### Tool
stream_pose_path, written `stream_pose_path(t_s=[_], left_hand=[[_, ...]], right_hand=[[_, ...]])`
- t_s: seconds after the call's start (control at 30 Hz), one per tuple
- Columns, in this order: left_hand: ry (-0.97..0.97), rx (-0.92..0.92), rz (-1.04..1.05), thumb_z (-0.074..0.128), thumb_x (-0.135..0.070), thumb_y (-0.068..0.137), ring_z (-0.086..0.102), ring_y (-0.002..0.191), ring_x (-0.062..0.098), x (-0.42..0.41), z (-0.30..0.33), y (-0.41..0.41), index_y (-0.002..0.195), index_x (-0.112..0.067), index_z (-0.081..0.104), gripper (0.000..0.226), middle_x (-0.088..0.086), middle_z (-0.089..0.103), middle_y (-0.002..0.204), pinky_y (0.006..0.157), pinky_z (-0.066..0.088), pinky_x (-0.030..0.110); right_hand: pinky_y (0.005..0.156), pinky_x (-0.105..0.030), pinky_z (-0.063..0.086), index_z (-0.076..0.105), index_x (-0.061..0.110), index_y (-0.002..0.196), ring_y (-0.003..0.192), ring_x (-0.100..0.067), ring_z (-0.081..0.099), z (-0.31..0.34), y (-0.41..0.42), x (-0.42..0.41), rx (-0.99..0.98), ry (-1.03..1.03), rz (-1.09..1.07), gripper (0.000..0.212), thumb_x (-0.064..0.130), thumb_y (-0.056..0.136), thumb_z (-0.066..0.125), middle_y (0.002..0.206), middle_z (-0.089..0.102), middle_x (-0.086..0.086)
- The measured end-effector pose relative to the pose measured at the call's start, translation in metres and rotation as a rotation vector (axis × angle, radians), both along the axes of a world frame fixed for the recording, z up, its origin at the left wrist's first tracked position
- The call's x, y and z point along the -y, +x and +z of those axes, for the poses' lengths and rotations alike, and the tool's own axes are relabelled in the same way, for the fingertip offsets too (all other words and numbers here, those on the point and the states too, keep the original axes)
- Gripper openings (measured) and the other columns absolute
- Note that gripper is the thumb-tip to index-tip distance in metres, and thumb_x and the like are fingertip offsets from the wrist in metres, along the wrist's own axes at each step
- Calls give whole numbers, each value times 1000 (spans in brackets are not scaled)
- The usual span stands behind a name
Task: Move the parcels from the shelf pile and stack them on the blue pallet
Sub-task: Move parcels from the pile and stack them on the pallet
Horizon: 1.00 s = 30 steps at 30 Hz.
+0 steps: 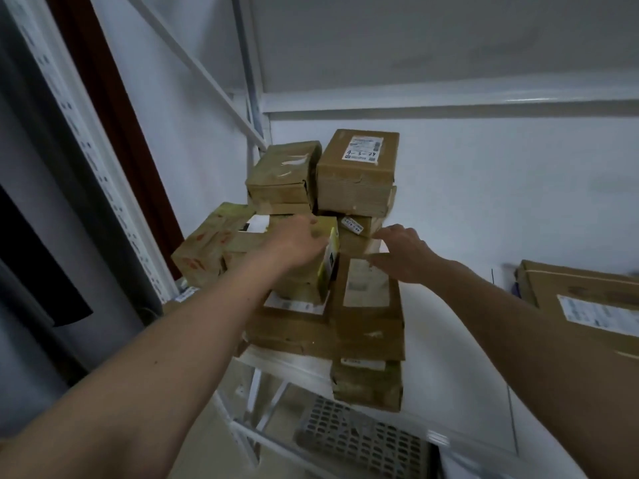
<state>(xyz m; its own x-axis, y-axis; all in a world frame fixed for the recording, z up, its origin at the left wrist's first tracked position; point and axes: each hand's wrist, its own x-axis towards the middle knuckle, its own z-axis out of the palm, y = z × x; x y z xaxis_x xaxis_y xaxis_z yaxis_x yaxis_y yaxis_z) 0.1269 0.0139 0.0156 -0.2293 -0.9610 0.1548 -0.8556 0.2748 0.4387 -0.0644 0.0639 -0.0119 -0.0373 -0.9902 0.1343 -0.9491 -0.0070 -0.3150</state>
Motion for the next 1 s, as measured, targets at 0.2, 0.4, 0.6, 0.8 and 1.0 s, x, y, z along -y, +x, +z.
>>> stream_pose_path(t_s=[0.2, 0.4, 0.6, 0.8, 1.0], left_hand=[[-80, -132, -119, 64, -30, 84, 52, 116, 22, 45, 5, -20, 133, -21, 45, 53, 2, 54, 126, 91, 47, 36], [-247, -212, -131, 72, -33, 80, 41, 126, 22, 81, 28, -49, 138, -18, 35, 71, 4, 43, 137, 100, 39, 40], [-169, -213, -47, 63, -53, 80, 44, 123, 27, 133, 48, -78, 136, -13, 38, 73, 8, 43, 137, 99, 43, 43], [-135, -88, 80, 53, -62, 84, 40, 130, 36, 172, 51, -107, 146, -9, 24, 86, 16, 40, 145, 102, 37, 46], [-142, -91, 185, 49, -69, 82, 32, 132, 38, 181, 49, -128, 144, -12, 28, 87, 19, 34, 146, 105, 30, 48]], right_hand=[[108, -46, 32, 35, 19, 143, 133, -32, 31, -1, -8, 31, 7, -2, -75, 61, 37, 90, 58, 146, 36, -11], [108, -44, 30, 29, 14, 145, 133, -33, 32, 12, -20, 72, 281, -105, -196, 64, 39, 92, 55, 145, 37, -14], [90, -33, 45, 30, 10, 142, 123, -28, 47, 28, -29, 111, 743, -174, -223, 60, 42, 95, 50, 140, 43, -11], [55, -18, 40, 25, 11, 145, 118, -25, 50, 34, -41, 144, 958, -113, -263, 61, 45, 97, 41, 140, 44, -10], [81, -34, 43, 30, 23, 145, 116, -22, 48, 29, -50, 145, 1129, -107, -192, 48, 40, 100, 36, 140, 45, -5]])
